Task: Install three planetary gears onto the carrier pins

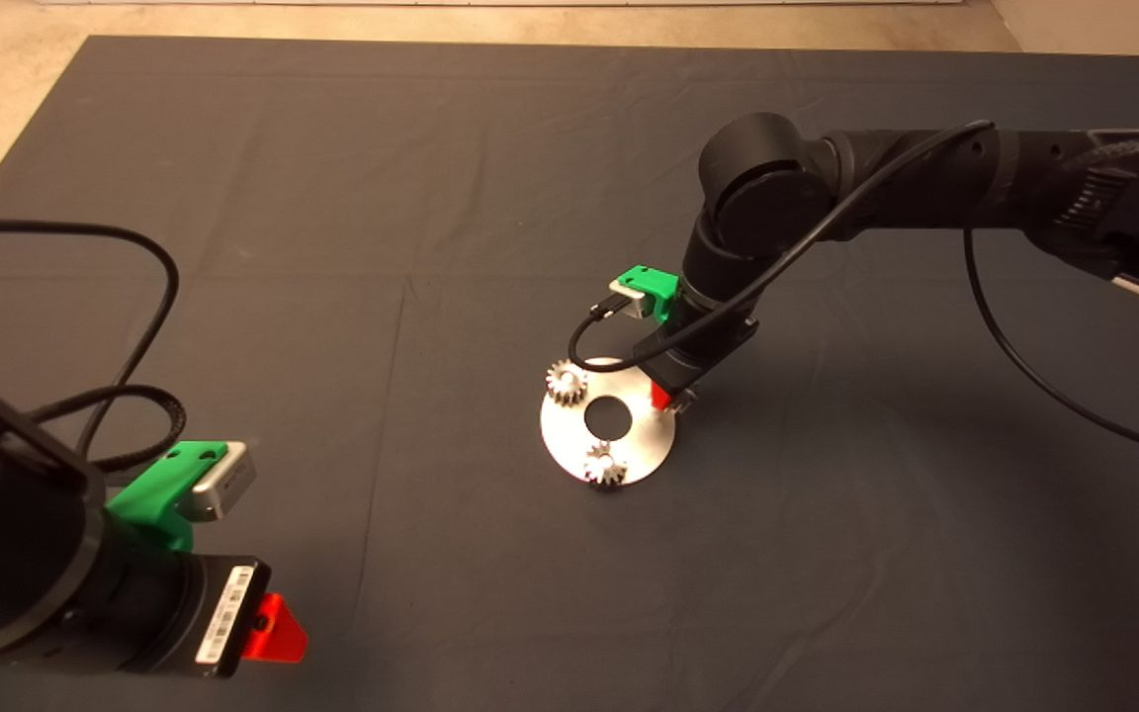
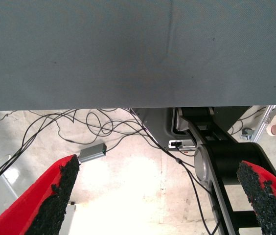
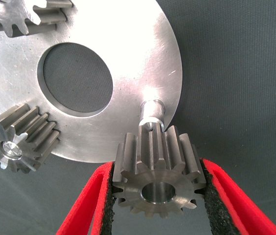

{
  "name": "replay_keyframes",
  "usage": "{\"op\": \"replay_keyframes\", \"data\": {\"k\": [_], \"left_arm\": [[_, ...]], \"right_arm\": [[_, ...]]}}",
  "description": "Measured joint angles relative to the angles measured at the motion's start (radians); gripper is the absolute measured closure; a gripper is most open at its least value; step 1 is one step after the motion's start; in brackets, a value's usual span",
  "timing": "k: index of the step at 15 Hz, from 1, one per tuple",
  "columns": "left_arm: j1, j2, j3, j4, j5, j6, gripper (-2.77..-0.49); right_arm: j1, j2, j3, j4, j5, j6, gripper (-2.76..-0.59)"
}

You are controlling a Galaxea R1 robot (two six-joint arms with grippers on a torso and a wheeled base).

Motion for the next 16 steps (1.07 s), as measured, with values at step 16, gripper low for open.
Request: {"op": "replay_keyframes", "data": {"k": [16], "left_arm": [[0.0,0.0,0.0,0.0,0.0,0.0,-2.33]], "right_arm": [[0.0,0.004,-0.005,-0.041,0.0,0.008,-1.1]]}}
